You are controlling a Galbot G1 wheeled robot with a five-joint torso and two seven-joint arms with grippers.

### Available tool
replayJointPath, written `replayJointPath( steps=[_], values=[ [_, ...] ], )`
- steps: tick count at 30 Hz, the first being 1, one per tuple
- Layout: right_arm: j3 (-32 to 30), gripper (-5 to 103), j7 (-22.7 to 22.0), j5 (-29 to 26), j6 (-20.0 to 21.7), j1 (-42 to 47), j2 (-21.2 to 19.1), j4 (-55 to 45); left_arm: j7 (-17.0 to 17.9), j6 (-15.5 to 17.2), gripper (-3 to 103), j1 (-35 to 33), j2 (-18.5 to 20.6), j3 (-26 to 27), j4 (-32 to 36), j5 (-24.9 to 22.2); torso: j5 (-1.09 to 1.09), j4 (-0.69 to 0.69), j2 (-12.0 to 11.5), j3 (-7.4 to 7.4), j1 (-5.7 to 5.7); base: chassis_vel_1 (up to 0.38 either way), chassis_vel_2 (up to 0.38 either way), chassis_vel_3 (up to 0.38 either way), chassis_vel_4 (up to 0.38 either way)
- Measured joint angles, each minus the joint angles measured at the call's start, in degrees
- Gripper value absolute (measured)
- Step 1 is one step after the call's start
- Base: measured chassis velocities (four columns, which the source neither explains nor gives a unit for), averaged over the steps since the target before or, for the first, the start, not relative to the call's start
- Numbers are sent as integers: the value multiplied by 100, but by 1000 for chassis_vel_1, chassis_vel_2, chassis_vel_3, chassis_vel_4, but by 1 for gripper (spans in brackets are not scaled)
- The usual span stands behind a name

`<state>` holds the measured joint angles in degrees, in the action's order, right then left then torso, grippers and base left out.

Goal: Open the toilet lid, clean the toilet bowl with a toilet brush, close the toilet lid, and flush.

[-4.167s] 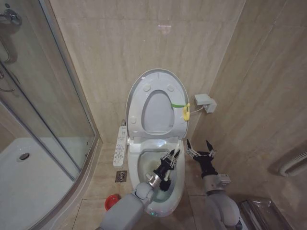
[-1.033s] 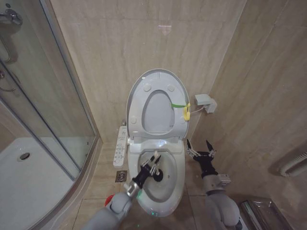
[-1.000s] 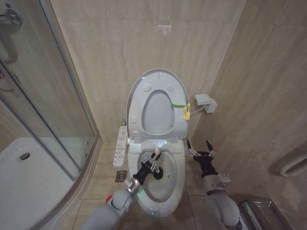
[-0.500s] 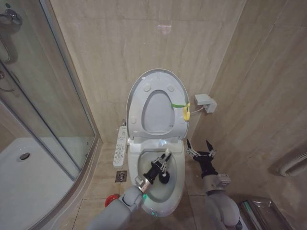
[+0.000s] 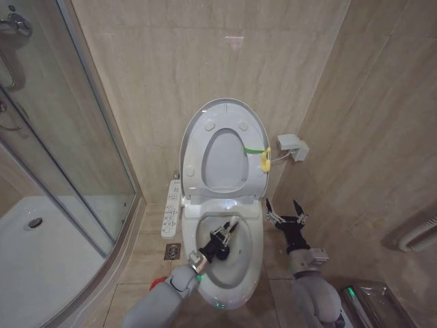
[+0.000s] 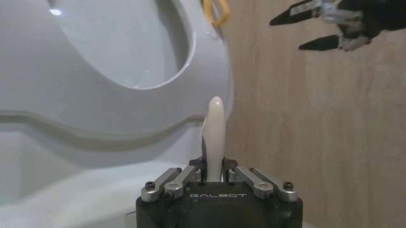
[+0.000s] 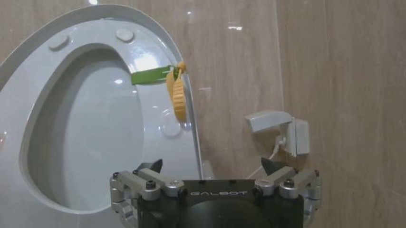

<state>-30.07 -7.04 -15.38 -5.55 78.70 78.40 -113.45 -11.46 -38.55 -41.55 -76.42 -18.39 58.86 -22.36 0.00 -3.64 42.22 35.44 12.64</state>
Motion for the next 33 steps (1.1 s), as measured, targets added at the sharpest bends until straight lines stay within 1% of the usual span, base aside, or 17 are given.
replayJointPath(
  steps=[2, 5, 9, 11, 12, 14, 19, 25, 28, 29, 32, 33],
  values=[
    [0, 100, -1, 0, 0, 0, 0, 0, 21, -8, 18, 17, -12, 3, 21, -19, 0, 0, 0, 0, 0, 0, 0, 0, 0],
    [0, 100, -1, 0, 0, 0, 0, 0, 29, -93, 18, 71, -118, -35, 215, -192, -1, -4, 0, 0, 0, 0, 0, 0, 0],
    [0, 100, -1, 0, 0, 0, 0, 0, 23, -171, 18, 90, -221, -116, 362, -406, 0, -4, 0, 0, 0, 0, 0, 0, 0],
    [0, 100, -1, 0, 0, 0, 0, 0, 13, -218, 18, 93, -272, -179, 374, -581, 0, -4, 0, 0, 0, 0, 0, 0, 0],
    [0, 100, -1, 0, 0, 0, 0, 0, 13, -218, 18, 93, -272, -179, 374, -581, 0, -4, 0, 0, 0, 0, 0, 0, 0],
    [0, 100, -1, 0, 0, 0, 0, 0, -67, -249, 18, 93, -263, -230, 216, -693, 0, -2, 0, 0, 0, 0, 0, 0, 0],
    [0, 100, 0, 0, 0, 0, 0, 0, -162, -314, 18, 148, -177, -205, -150, -702, 0, 0, 0, 0, 0, 0, 0, 0, 0],
    [0, 100, 0, 0, 0, 0, 0, 0, -170, -322, 18, 187, -147, -159, -35, -695, 0, -1, -1, 0, 0, 0, 0, 0, 0],
    [0, 100, -1, 0, 0, 0, 0, 0, -148, -351, 18, 260, -324, -153, 29, -700, 0, -2, -1, 0, 0, 0, 0, 0, 0],
    [0, 100, -1, 0, 0, 0, 0, 0, -148, -351, 18, 260, -324, -153, 29, -700, 0, -2, -1, 0, 0, 0, 0, 0, 0],
    [0, 100, -1, 0, 0, 0, 0, 0, -155, -336, 18, 353, -601, -182, -200, -699, 0, -3, 0, 0, 0, 0, 0, 0, 0],
    [0, 100, -1, 0, 0, 0, 0, 0, -155, -336, 18, 353, -601, -182, -200, -699, 0, -3, 0, 0, 0, 0, 0, 0, 0]
  ],
)
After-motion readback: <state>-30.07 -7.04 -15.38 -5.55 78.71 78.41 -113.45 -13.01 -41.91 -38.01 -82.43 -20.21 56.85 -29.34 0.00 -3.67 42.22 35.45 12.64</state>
